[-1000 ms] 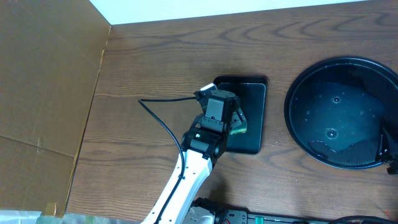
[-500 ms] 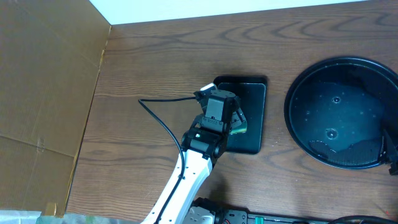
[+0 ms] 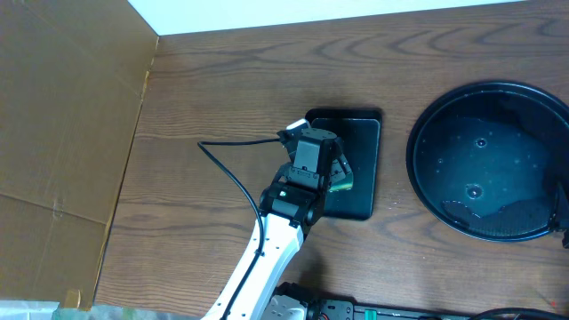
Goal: Clean dirty plates on tray and stack at the side
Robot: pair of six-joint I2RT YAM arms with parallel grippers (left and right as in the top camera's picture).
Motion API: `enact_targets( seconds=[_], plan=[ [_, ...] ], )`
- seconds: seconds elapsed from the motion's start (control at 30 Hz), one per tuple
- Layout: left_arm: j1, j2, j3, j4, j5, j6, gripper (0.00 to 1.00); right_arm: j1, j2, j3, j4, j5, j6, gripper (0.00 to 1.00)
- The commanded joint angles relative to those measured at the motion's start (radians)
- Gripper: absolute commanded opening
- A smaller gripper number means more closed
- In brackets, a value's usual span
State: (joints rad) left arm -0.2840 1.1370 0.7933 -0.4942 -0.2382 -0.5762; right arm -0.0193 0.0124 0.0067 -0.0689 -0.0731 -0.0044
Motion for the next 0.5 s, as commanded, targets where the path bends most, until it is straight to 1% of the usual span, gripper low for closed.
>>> enact_targets(
  seconds=[0.0, 0.17, 0.47],
  plan=[
    [0.003, 0.004, 0.012, -0.003, -0.008, 0.003, 0.82, 0.013, -0.008, 0.000, -0.010, 0.026, -0.064, 0.99],
    [0.003, 0.004, 0.012, -0.003, -0.008, 0.003, 0.82, 0.013, -0.008, 0.000, -0.002, -0.008, -0.064, 0.99],
    [0.003, 0.004, 0.012, -0.003, -0.008, 0.003, 0.82, 0.013, -0.008, 0.000, -0.002, -0.010, -0.064, 0.99]
  ],
)
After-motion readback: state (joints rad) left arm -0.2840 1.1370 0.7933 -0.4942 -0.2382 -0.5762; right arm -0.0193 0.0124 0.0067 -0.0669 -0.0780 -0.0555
